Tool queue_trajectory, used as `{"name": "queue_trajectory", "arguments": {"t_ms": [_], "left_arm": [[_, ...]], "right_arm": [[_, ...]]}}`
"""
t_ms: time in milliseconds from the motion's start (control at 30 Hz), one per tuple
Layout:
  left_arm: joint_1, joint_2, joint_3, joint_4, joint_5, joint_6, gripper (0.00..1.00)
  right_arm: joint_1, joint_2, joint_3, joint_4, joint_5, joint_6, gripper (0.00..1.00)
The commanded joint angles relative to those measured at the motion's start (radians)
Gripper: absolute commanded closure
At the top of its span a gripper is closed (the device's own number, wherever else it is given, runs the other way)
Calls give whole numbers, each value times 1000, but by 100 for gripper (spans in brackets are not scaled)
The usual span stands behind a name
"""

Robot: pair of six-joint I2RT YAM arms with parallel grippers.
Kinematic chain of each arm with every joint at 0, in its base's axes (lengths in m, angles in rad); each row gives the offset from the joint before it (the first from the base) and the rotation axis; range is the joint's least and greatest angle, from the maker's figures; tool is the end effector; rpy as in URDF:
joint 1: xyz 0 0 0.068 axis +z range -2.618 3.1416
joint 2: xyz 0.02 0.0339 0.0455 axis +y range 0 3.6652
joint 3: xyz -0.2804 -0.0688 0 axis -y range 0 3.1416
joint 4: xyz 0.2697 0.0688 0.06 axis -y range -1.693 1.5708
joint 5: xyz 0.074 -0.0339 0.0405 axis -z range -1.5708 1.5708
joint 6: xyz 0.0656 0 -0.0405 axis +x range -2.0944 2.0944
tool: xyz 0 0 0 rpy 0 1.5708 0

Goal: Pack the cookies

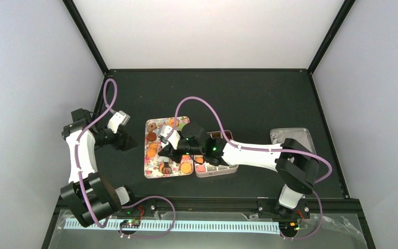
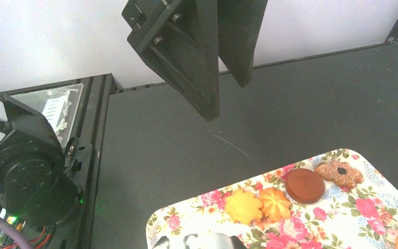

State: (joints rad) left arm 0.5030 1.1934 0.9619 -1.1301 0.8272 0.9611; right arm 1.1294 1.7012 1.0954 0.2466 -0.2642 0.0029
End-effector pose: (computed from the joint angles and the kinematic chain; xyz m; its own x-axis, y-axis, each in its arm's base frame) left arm 0.2139 0.0626 0.2549 -0.6485 0.2766 -0.7092 0.5924 0.7684 -0.2420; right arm 0.1729 0.4060 0.2390 -0.1530 -0.3173 -0.9359 -0.9768 0.1923 0.0945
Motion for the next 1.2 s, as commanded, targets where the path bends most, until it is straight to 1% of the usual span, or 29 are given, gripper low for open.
{"name": "queue_trajectory", "arguments": {"t_ms": [0, 267, 467, 600, 933, 1067, 1167], "left_arm": [[7, 3, 15, -30, 40, 37, 21], [7, 2, 26, -32, 41, 38, 21], [7, 13, 39, -35, 51, 32, 21], [7, 14, 41, -35, 55, 37, 21], [3, 19, 26, -42, 147, 74, 21], [-6, 7, 8, -32, 164, 83, 20], [-12, 6, 9, -39, 162, 86, 20]], "right_arm": [[9, -2, 6, 19, 1, -4, 84], [8, -77, 39, -5, 53, -25, 99], [-8, -171, 29, -35, 83, -23, 99], [-29, -265, -16, -73, 114, -21, 99], [-96, -624, -210, -363, 246, -50, 99], [-102, -711, -253, -461, 282, -50, 99], [-104, -743, -269, -504, 291, -51, 99]]}}
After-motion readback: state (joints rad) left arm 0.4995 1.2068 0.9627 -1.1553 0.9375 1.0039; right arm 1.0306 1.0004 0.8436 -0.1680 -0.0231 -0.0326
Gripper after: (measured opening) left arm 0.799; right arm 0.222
